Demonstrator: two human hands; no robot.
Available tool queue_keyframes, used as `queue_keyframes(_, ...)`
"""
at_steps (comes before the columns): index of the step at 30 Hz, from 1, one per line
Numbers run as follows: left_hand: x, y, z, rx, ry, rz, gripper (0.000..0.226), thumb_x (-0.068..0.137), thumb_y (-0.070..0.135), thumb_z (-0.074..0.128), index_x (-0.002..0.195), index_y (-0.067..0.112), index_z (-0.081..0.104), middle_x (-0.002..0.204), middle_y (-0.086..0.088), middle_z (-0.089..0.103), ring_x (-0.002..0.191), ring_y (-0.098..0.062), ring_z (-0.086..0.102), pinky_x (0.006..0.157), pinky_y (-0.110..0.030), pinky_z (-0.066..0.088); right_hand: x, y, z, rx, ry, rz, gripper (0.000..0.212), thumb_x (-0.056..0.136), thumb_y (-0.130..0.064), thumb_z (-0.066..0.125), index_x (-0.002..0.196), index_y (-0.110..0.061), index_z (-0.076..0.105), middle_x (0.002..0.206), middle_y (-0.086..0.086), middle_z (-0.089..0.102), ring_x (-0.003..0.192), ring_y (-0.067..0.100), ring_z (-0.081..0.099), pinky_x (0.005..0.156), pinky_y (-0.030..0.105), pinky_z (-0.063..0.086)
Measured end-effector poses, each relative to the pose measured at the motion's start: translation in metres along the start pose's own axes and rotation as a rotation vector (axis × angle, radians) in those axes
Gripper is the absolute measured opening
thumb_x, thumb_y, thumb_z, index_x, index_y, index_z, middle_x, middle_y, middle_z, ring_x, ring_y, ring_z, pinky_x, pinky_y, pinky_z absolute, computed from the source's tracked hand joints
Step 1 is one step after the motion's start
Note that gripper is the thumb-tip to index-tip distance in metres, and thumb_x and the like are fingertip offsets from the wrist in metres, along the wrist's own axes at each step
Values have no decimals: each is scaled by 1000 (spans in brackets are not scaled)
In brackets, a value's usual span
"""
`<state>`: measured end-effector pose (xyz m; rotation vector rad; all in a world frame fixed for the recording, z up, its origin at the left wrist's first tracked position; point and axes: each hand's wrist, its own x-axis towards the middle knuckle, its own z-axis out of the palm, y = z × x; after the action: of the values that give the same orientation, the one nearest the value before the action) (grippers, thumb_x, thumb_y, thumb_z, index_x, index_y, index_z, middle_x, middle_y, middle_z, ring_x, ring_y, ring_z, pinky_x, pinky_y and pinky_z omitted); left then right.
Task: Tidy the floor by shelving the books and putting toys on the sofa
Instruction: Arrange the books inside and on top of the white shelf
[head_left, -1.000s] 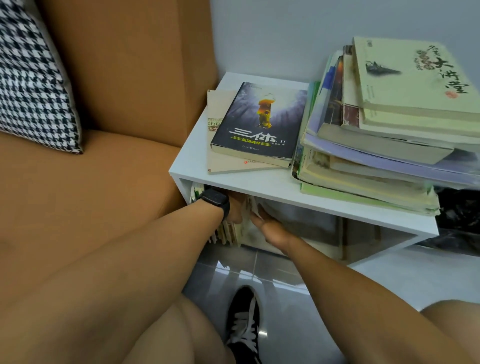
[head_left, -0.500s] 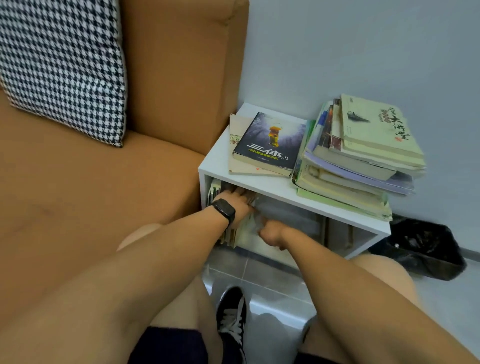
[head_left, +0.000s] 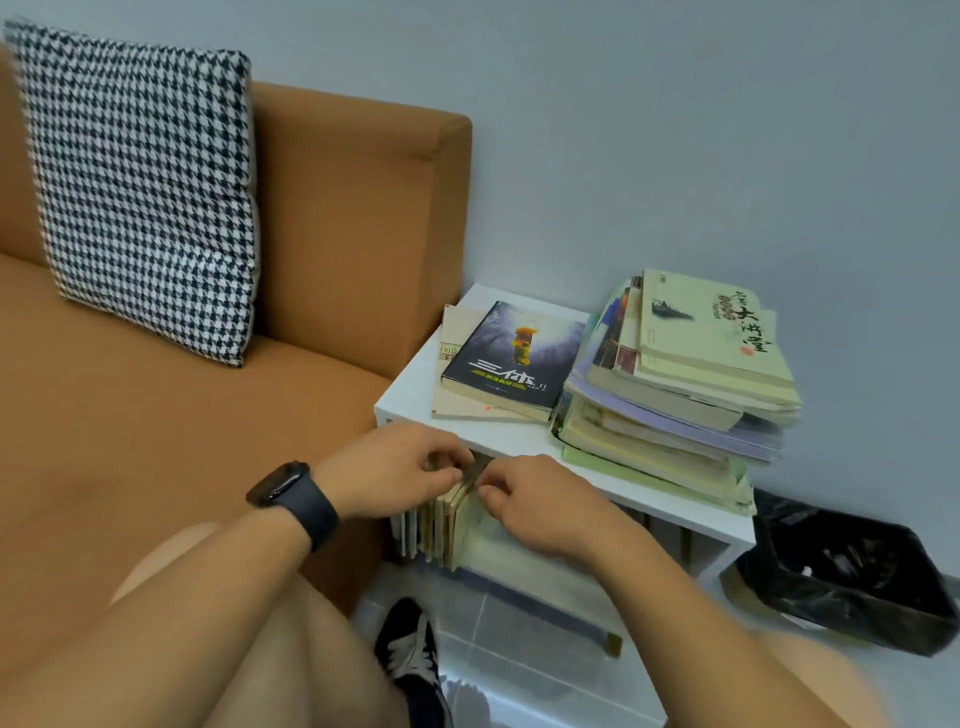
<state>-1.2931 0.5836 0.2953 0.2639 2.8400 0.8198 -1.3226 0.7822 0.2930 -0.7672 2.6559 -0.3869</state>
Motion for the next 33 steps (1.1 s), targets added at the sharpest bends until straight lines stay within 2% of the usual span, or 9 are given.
queue_keyframes(7,45,74,-20,-676,616,76,25,92,4,57,86,23,73,70,-2,71,60,-15,66,58,-20,51,-23,14,-37,-1,698,-30,23,99,-37,45,102,-32,67,94,-12,70,80,10,60,67,33,50)
queue_keyframes(11,88,97,-15,-919,689,-5,23,94,6,54,87,18,71,69,-2,70,58,-19,65,60,-32,54,-14,36,-72,-182,1024,-65,22,93,-31,48,88,-25,68,81,-8,68,70,19,60,50,37,48)
queue_keyframes(14,111,101,-3,-1005,700,-29,21,95,6,54,88,18,70,65,1,68,57,-16,63,61,-34,55,-10,57,-92,-270,1220,-71,18,91,-22,54,89,-18,72,81,-2,68,72,24,57,56,38,46)
queue_keyframes(17,119,95,9,-882,624,57,22,95,4,57,92,22,69,74,-2,68,63,-23,61,62,-33,52,-18,91,-89,-287,1199,45,22,90,-22,54,102,-17,73,96,0,67,84,26,57,71,40,43)
queue_keyframes(20,117,82,18,-714,499,216,30,94,4,61,106,30,69,94,8,68,82,-7,63,70,-16,50,-34,114,-95,-135,1114,306,31,91,-32,52,114,-24,71,115,-3,64,99,24,54,85,41,41)
queue_keyframes(22,116,73,21,-579,463,311,37,92,7,63,116,35,66,103,12,64,95,-10,62,78,-17,51,-38,123,-108,11,1053,480,35,96,-41,50,123,-27,67,127,-3,60,111,26,52,95,44,41)
queue_keyframes(27,112,66,24,-500,450,362,43,92,12,64,125,39,63,108,13,60,101,-16,59,82,-21,52,-22,139,-118,414,758,690,78,84,-70,59,150,-32,41,147,3,41,131,28,47,106,49,40)
queue_keyframes(30,106,64,26,-429,411,376,44,91,17,62,129,39,61,112,16,60,104,-14,58,87,-20,49,-15,143,-119,536,830,683,89,81,-64,69,154,-25,35,148,7,40,128,29,51,105,46,42)
queue_keyframes(33,102,66,27,-413,400,355,44,92,17,62,130,38,61,111,19,59,103,-9,58,87,-18,47,-22,152,-121,605,913,686,77,86,-44,75,150,-16,44,146,7,51,127,28,55,101,40,43)
